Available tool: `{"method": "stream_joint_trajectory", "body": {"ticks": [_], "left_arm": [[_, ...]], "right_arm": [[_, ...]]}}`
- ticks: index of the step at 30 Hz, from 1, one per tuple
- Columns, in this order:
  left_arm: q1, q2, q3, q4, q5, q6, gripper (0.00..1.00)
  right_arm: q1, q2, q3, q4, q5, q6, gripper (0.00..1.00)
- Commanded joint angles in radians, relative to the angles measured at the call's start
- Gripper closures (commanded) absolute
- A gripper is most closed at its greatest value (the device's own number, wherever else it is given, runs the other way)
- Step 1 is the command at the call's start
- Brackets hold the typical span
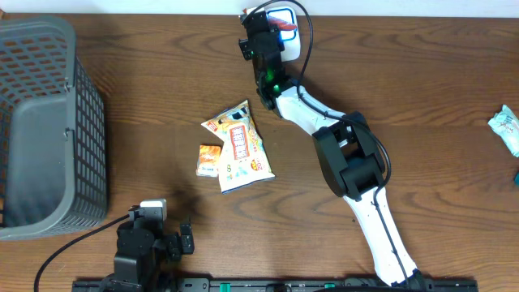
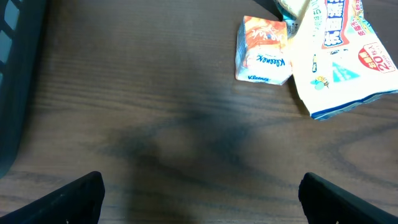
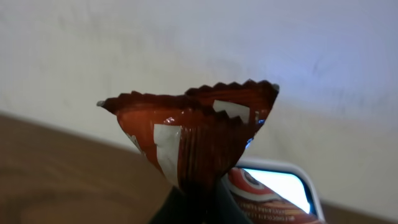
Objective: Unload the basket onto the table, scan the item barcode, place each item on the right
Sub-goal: 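Hold the red snack bar under the white scanner with the right gripper, then carry the red snack bar to the right edge and release it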
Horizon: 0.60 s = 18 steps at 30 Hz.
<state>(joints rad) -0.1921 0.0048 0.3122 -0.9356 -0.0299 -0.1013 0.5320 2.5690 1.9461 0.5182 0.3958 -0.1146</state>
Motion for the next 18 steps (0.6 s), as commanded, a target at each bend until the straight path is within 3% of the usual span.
{"method": "stream_joint_trajectory", "body": {"ticks": [1, 12, 18], "left_arm": [[-0.003, -0.001, 0.001, -0.006, -0.008, -0.001, 0.0], [-0.003, -0.001, 0.001, -0.006, -0.008, -0.001, 0.0], [-0.003, -0.001, 0.001, -0.006, -0.008, -0.001, 0.0]], "right_arm": [[0.003, 0.007, 0.019, 0.036, -0.01, -0.044, 0.99], [-0.027, 0.008, 0.019, 0.019, 0.0, -0.082, 0.99], [-0.026, -0.05, 0.019, -0.041, 0.227, -0.143, 0.99]]}}
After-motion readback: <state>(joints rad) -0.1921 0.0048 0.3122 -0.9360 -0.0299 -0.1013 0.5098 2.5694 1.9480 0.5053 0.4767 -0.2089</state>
